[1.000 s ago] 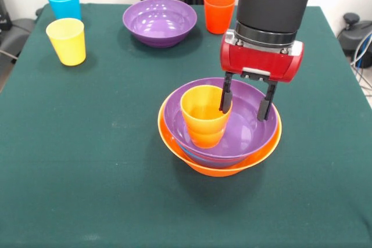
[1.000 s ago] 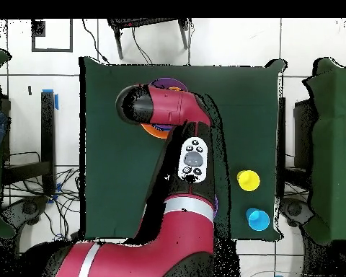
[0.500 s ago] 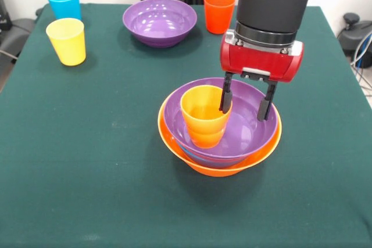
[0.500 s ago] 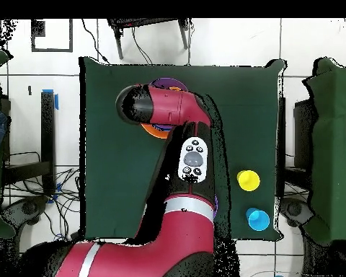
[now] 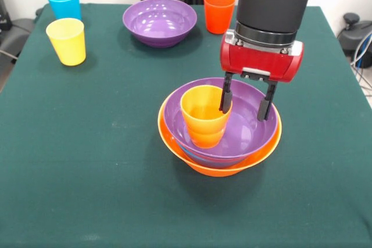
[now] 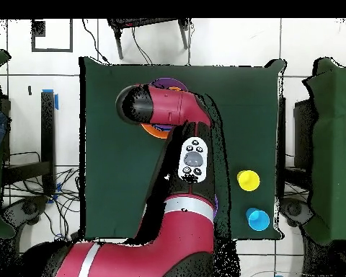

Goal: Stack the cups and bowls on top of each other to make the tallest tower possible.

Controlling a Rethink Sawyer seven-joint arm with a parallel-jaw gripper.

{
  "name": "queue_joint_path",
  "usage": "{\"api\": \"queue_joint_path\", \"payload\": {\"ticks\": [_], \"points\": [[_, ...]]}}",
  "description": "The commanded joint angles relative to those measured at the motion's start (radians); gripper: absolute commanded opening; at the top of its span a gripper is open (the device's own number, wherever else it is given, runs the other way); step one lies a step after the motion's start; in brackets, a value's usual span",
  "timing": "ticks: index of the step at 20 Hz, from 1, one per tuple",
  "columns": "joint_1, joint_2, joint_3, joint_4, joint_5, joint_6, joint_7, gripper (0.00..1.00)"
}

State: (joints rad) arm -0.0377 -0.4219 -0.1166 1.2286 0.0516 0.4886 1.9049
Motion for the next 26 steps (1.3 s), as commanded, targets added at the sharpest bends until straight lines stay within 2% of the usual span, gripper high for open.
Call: {"api": "queue_joint_path", "payload": {"ticks": [1, 9, 18, 26], "points": [[0.006, 0.05, 0.057, 0.035, -0.004, -0.003, 0.12, 1.0], [-0.018, 0.04, 0.08, 0.05, 0.001, 0.016, 0.095, 1.0], [-0.009, 0.047, 0.042, 0.022, -0.041, 0.026, 0.065, 1.0], [-0.026, 0.045, 0.051, 0.029, -0.048, 0.018, 0.041, 1.0]]}}
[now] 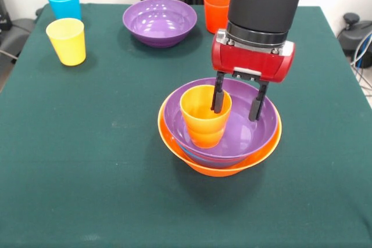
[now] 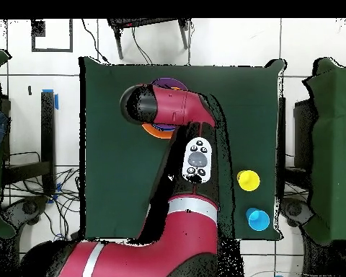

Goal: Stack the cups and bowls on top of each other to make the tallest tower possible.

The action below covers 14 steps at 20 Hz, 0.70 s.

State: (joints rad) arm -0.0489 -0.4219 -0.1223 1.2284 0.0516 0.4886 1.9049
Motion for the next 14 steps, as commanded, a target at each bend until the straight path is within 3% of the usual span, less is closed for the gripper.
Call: {"api": "queue_joint_path", "payload": {"ticks": [1, 14], "points": [[-0.016, 0.046, 0.057, 0.029, -0.048, 0.017, 0.04, 1.0], [-0.04, 0.044, 0.089, 0.051, -0.052, -0.018, 0.018, 1.0]]}}
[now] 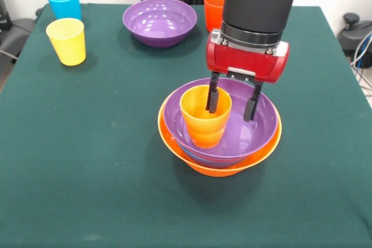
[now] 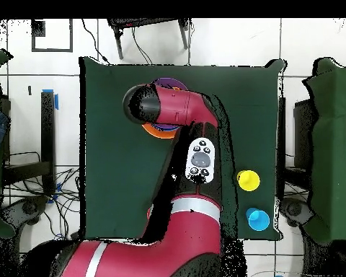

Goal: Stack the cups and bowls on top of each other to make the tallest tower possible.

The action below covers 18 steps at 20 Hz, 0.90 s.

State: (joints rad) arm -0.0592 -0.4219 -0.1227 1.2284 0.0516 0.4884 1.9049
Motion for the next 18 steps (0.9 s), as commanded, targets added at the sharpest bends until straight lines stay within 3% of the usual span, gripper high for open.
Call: {"api": "queue_joint_path", "payload": {"ticks": [1, 18], "points": [[-0.029, 0.045, 0.088, 0.049, -0.055, -0.018, 0.017, 0.0], [-0.023, 0.048, 0.083, 0.04, -0.051, -0.005, 0.028, 0.0]]}}
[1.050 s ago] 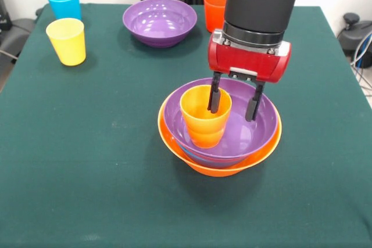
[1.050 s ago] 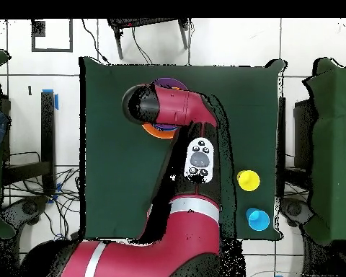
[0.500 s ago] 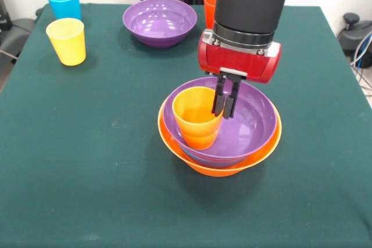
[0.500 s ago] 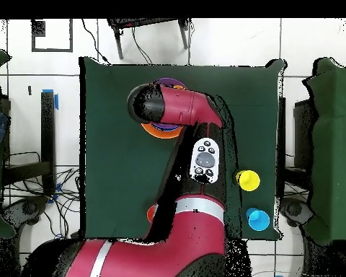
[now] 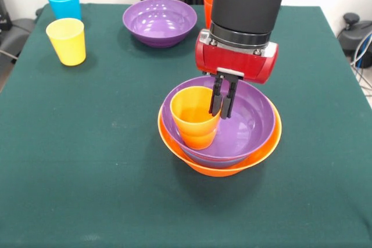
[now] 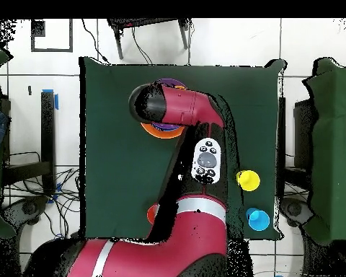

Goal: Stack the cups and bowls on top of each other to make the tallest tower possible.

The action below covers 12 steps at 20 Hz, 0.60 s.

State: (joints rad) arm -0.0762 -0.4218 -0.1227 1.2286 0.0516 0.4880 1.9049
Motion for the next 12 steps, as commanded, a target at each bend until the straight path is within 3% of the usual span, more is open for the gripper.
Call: {"api": "queue_joint_path", "payload": {"ticks": [1, 12], "points": [[-0.004, 0.047, 0.083, 0.041, -0.05, -0.007, 0.032, 0.0], [0.028, 0.04, 0.068, 0.061, -0.031, -0.028, 0.091, 0.0]]}}
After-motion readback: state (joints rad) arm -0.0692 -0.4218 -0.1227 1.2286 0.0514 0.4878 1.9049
